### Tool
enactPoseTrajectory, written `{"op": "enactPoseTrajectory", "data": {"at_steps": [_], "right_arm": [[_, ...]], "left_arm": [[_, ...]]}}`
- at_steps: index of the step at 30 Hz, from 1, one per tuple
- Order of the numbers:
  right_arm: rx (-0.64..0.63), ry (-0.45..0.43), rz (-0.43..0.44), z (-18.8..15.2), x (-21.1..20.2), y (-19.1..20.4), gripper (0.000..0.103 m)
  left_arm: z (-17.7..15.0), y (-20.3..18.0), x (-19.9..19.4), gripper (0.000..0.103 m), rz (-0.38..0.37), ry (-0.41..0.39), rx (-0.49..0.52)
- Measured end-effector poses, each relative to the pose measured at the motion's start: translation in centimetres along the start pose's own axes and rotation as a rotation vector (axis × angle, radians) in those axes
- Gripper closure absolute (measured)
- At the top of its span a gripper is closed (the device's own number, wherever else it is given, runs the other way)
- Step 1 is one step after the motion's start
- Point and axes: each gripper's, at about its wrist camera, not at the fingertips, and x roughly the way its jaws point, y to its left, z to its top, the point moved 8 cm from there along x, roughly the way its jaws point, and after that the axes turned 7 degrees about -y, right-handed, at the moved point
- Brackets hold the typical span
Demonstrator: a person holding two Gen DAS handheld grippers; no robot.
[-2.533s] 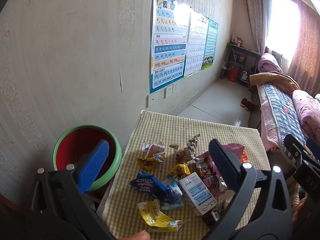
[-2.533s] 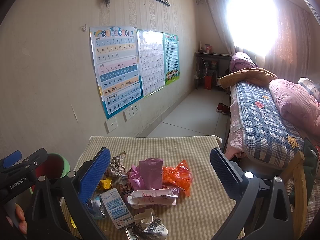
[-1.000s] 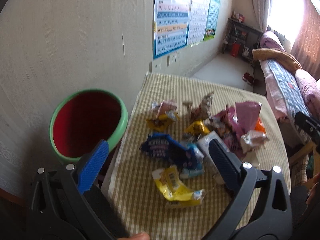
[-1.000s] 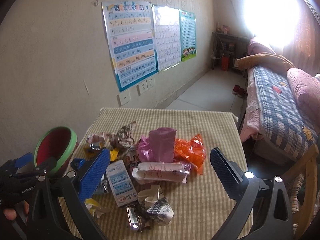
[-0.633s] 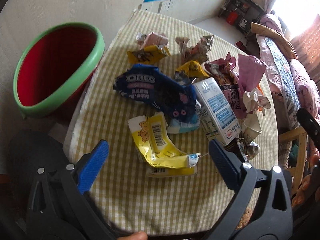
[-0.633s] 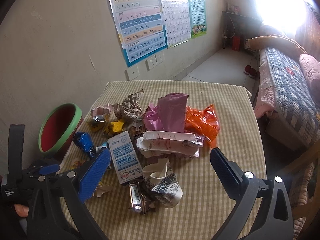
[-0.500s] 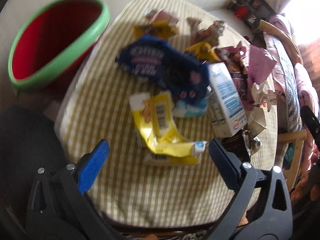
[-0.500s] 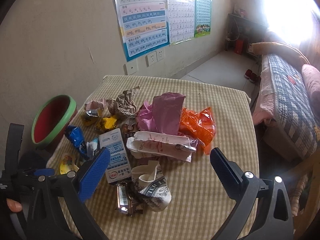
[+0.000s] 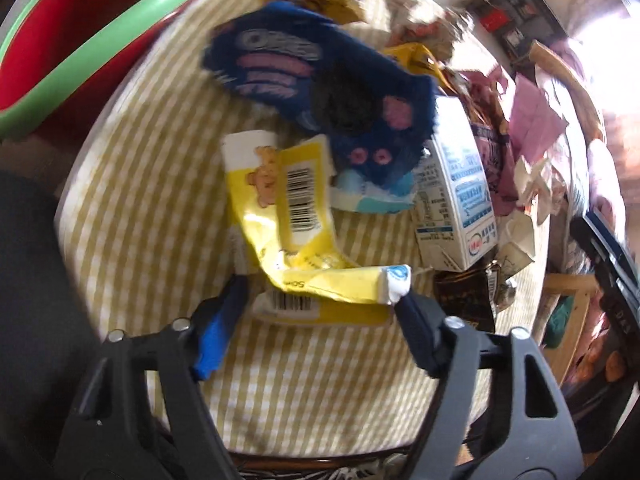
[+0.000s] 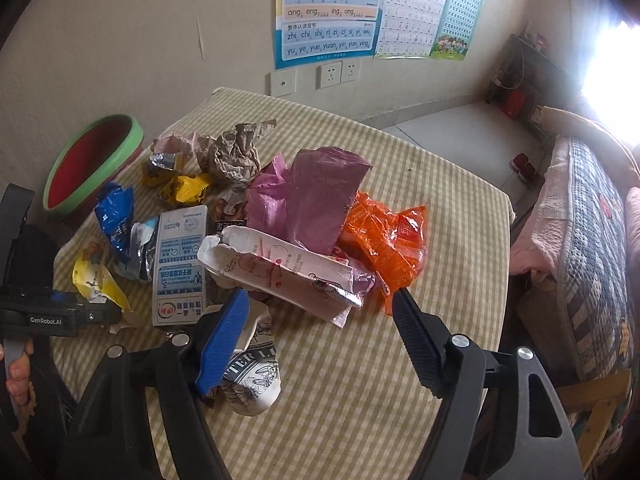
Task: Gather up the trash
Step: 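Grasp the yellow snack wrapper with the left tool while the right tool grasps the white paper bag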
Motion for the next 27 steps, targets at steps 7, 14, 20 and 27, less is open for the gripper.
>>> {"op": "enactPoseTrajectory", "data": {"at_steps": [7,14,20,27], "right_arm": [[-0.169,0.045,0.031,0.7,2.1,1.6,0.030],[-0.244,0.120,0.034,-0.5,4.8,3.1,0.028],[-0.087,0.118,0.138,-1.5,4.6,3.5,0.068],[0.113,0.036,0.209,-0.9,1.6,2.6,0.073]], "left_arm": [[0.2,-0.7,-1.1,0.043,-0.029,-0.046,0.028],[0.6,-0.4,-3.6,0.043,0.000,-0.150,0.082],[0.5,-1.8,-5.7,0.043,0.003,-0.223,0.144],[1.7,-2.3,-7.5,0.043,0.013,-0.299,0.188]]}}
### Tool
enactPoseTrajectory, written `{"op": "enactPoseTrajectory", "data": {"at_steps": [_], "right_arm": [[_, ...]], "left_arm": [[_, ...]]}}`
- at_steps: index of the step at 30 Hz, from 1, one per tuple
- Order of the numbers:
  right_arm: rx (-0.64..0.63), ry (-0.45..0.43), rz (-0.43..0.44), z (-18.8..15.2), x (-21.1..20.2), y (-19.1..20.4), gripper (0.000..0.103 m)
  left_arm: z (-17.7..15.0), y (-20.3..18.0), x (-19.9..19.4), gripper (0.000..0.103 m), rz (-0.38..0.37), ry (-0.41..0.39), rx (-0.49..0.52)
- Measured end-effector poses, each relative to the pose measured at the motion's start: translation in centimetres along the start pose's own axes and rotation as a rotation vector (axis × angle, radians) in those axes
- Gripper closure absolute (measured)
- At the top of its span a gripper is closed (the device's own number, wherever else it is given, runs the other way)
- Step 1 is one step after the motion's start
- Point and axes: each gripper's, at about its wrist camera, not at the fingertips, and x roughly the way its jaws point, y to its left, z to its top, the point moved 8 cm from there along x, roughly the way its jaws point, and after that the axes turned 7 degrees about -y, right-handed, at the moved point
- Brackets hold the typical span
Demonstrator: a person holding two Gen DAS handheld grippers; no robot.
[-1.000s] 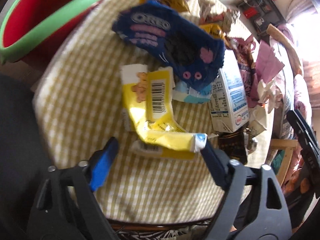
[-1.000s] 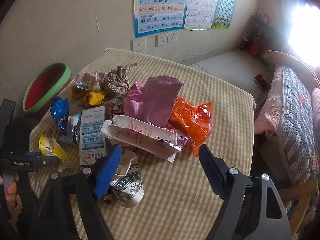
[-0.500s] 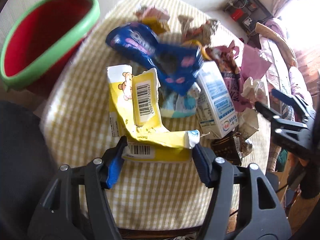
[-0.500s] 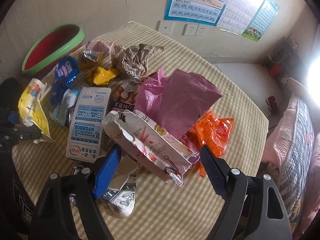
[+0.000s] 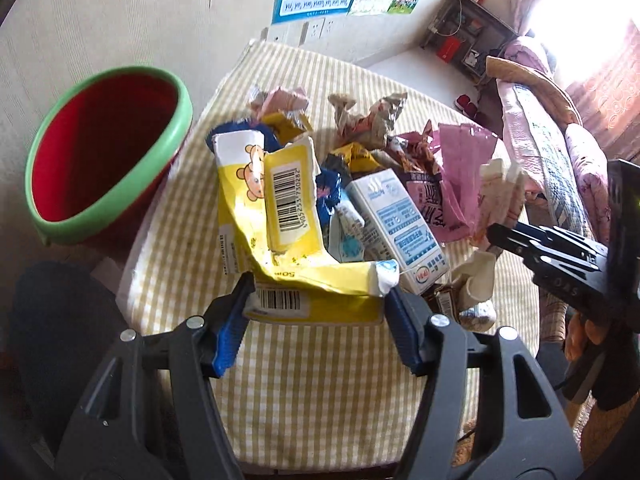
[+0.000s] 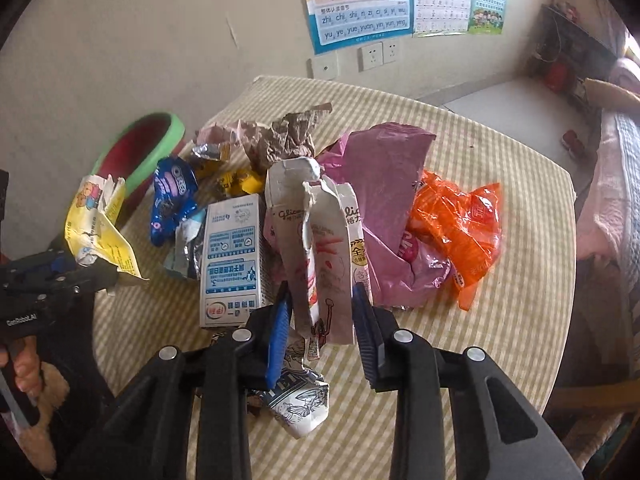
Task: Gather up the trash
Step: 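Grasp the yellow snack wrapper with the left tool while the right tool grasps the white paper bag, then carry both held items over the green-rimmed bin and open both tools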
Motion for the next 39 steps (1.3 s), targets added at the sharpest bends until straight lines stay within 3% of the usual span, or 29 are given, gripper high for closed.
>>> {"op": "enactPoseTrajectory", "data": {"at_steps": [8,13,28,39], "right_arm": [[0.114,-0.172,0.021,2.2,-5.0,1.5,0.073],[0.139,-0.219,0.076,3.9,-6.4,3.9,0.073],[0.156,-0.165,0.204,6.2,-2.7,12.2,0.073],[0.119,-0.095,0.316,9.1,2.4,18.3,0.073]], "left_arm": [[2.3,0.4,-2.0,0.043,0.014,-0.113,0.021],[3.4,1.0,-3.1,0.043,0.026,-0.160,0.025],[7.3,9.8,-6.8,0.043,0.203,-0.287,-0.027],[9.1,17.2,-6.7,0.043,0.281,-0.277,-0.085]]}}
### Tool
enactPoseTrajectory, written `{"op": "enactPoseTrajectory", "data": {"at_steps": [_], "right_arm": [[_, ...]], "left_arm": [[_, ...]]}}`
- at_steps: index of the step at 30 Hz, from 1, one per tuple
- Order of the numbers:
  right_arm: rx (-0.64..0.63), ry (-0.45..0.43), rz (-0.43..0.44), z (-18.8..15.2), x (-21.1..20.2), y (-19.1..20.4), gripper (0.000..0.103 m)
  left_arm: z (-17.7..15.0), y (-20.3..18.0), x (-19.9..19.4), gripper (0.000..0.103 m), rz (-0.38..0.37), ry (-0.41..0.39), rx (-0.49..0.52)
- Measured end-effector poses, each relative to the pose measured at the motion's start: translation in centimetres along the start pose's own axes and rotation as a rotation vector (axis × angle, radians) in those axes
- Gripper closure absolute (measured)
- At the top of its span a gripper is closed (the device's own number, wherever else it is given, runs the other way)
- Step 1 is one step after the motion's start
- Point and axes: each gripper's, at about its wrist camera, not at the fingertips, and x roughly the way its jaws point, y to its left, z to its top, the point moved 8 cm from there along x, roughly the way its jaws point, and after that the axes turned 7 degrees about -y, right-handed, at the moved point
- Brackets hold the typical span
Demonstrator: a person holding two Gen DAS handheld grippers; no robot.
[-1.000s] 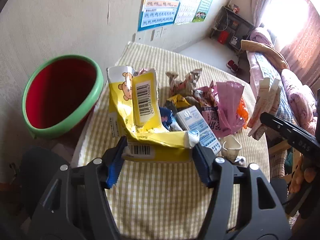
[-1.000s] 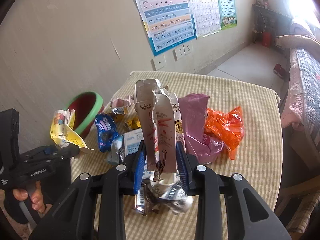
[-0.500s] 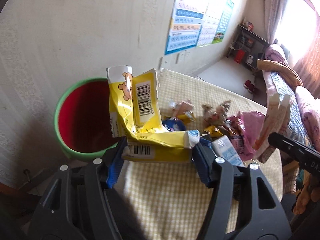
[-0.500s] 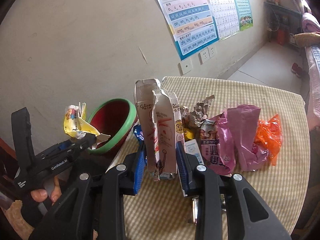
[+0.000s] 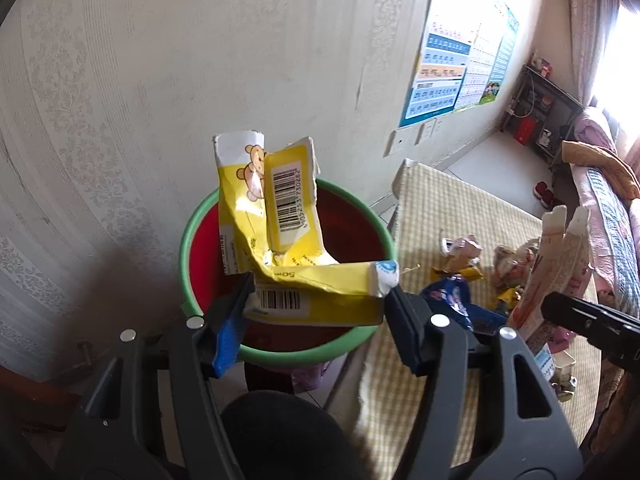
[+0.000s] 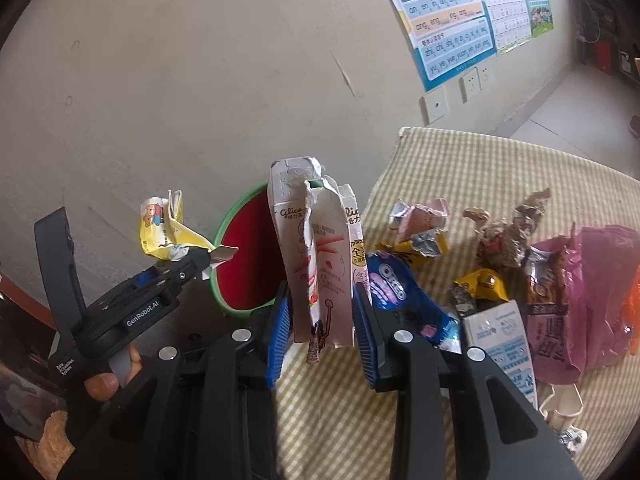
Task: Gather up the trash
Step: 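Carry both held items over the green-rimmed bin and open both tools, then grasp the blue Oreo wrapper with the left tool while the right tool grasps the white milk carton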
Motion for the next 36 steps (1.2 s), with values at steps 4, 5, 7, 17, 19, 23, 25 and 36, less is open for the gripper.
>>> {"op": "enactPoseTrajectory", "data": {"at_steps": [4,5,7,17,19,23,25,36], "right_arm": [[-0.036,0.018,0.034,1.2,2.3,2.2,0.073],[-0.042,0.021,0.044,1.5,2.9,2.8,0.073],[-0.048,0.028,0.062,2.1,3.9,4.0,0.073],[-0.070,0.038,0.094,4.2,8.3,7.1,0.057],[-0.076,0.028,0.090,4.6,8.7,7.1,0.052],[-0.080,0.015,0.088,4.4,8.0,6.8,0.047],[-0.088,0.004,0.082,4.1,6.9,6.4,0.046],[-0.117,-0.108,-0.155,0.3,-3.7,-2.1,0.024]], "left_arm": [[0.3,1.8,1.3,0.043,0.009,0.013,-0.013],[0.3,2.2,1.7,0.043,0.011,0.015,-0.017],[0.4,2.8,2.4,0.043,0.013,0.021,-0.024],[0.5,4.3,5.2,0.041,0.026,0.044,-0.057],[0.4,4.3,5.5,0.035,0.023,0.045,-0.065],[0.2,4.2,5.2,0.030,0.033,0.044,-0.069],[0.0,4.0,4.8,0.030,0.027,0.045,-0.081],[-2.4,-5.0,1.4,0.030,-0.144,0.058,-0.034]]}}
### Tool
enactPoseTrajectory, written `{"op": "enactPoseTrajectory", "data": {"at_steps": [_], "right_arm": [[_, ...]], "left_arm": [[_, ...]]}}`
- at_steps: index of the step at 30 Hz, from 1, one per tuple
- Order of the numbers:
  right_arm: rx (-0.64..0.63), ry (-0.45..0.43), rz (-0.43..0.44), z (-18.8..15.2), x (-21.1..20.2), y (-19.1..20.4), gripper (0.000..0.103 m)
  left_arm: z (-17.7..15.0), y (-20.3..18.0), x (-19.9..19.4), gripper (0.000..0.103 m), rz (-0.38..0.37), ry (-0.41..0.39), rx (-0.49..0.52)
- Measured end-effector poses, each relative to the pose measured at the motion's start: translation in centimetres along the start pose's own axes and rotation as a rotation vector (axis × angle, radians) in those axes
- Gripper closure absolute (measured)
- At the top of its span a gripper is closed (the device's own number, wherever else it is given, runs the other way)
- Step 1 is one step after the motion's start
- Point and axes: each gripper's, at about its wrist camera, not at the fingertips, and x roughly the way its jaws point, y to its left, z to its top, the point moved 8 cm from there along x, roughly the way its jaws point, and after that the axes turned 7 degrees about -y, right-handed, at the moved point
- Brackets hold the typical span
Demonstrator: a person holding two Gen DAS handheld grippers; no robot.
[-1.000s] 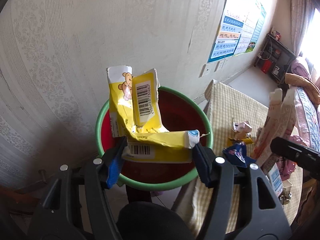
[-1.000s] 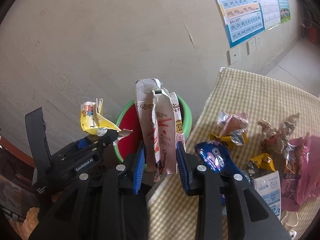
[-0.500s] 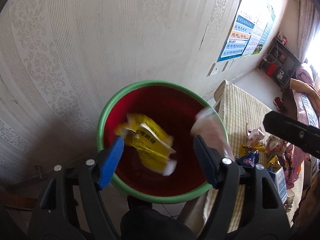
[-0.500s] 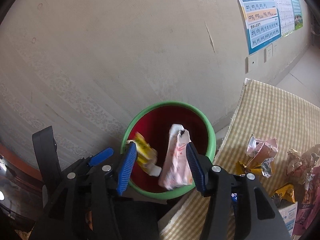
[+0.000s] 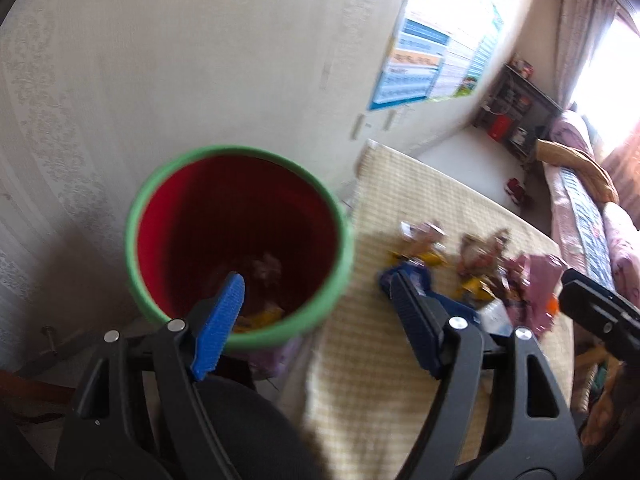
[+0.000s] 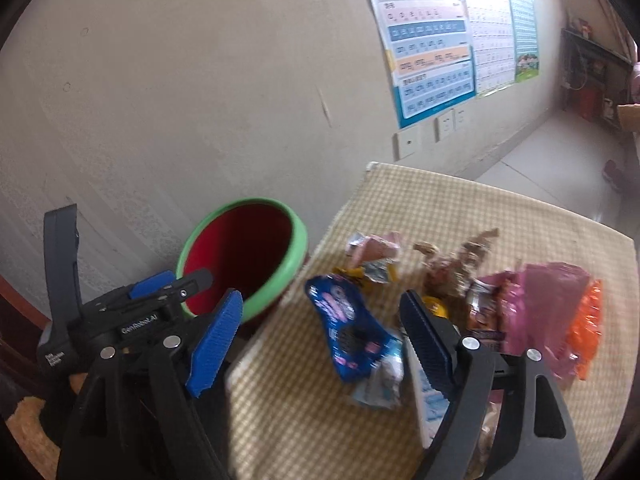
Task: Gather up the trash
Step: 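Grasp the blue Oreo wrapper with the left tool while the right tool grasps the white milk carton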
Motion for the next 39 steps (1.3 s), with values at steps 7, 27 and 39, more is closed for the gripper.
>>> {"op": "enactPoseTrajectory", "data": {"at_steps": [7,27,39], "right_arm": [[-0.026,0.108,-0.153,-6.1,-1.3,-5.8,0.024],[0.016,0.295,-0.164,-12.6,3.7,-9.3,0.050],[0.050,0.291,-0.153,-13.5,2.8,-9.4,0.049]], "left_arm": [[-4.1,-6.8,2.2,0.030,-0.101,0.141,0.029],[-5.5,-7.9,7.8,0.016,-0.062,0.246,-0.175],[-7.3,-10.6,9.8,0.095,-0.170,0.333,-0.077]]}}
